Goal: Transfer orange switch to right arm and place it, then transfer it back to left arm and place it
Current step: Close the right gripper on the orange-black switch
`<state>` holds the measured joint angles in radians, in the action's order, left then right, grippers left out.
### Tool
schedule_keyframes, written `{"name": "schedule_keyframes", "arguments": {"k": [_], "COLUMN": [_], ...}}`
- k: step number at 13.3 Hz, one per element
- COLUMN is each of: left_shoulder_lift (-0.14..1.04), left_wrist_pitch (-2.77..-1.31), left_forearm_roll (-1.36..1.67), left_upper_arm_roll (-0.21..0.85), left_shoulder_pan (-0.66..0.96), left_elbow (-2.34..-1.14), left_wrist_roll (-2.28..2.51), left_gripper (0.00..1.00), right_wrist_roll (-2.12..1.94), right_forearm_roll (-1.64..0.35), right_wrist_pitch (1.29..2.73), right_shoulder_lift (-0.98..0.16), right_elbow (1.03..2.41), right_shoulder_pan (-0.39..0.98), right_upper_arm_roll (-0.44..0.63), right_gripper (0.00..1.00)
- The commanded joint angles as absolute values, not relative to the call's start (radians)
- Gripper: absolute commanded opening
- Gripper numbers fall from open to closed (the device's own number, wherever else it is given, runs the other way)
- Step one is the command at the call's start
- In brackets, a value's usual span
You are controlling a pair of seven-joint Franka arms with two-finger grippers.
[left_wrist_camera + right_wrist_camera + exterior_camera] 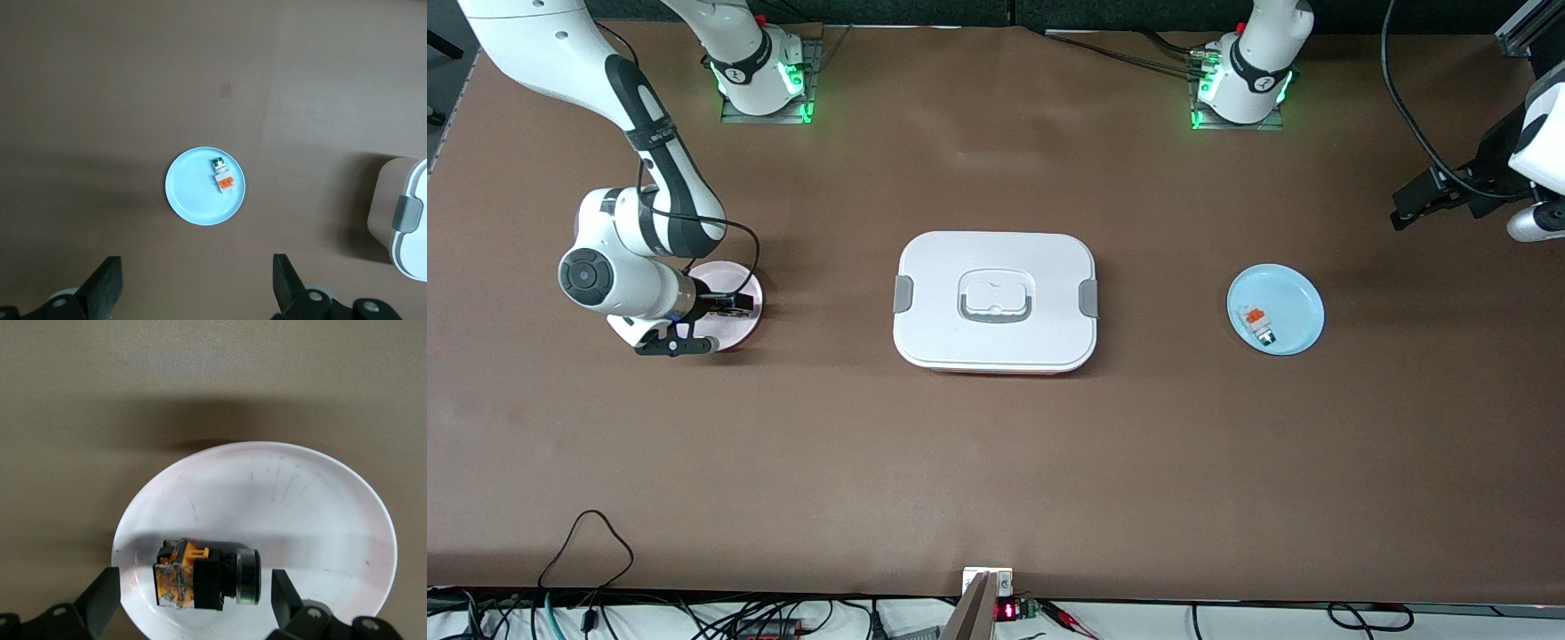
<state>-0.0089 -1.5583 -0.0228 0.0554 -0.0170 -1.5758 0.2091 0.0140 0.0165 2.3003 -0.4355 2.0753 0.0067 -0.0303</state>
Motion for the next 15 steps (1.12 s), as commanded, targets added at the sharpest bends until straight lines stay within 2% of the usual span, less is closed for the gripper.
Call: {"name": "schedule_keyframes", "arguments": {"k": [1,5,15], "left_shoulder_lift": [0.006,0.006,0.006], "left_wrist_pitch": [-1.543,-1.543,-1.545], "left_forearm_roll": [-0.051,-0.051,-0.052], "left_upper_arm_roll": [0.058,0.058,0.058], "left_shoulder_pan": [-0.014,-0.014,-0.014], "left_elbow": [-1.545,-1.545,-1.546], "left_wrist_roll": [0.216,0.216,0.215], "left_gripper": [0.99,0.99,0.99], "right_wrist_roll": [0.003,-0.006,-0.058], "right_forearm_roll": [0.025,0.035,0.034], "right_wrist_pitch": [2.333,2.394,2.396], "right_shoulder_lift": [-0.439,-0.426,-0.426], "right_elbow": [2.097,2.152,2.161], "right_shoulder_pan": [0.006,0.006,-0.008], "right_upper_arm_roll": [-0.031,-0.029,-0.02], "right_gripper": [1.0,1.0,1.0]}}
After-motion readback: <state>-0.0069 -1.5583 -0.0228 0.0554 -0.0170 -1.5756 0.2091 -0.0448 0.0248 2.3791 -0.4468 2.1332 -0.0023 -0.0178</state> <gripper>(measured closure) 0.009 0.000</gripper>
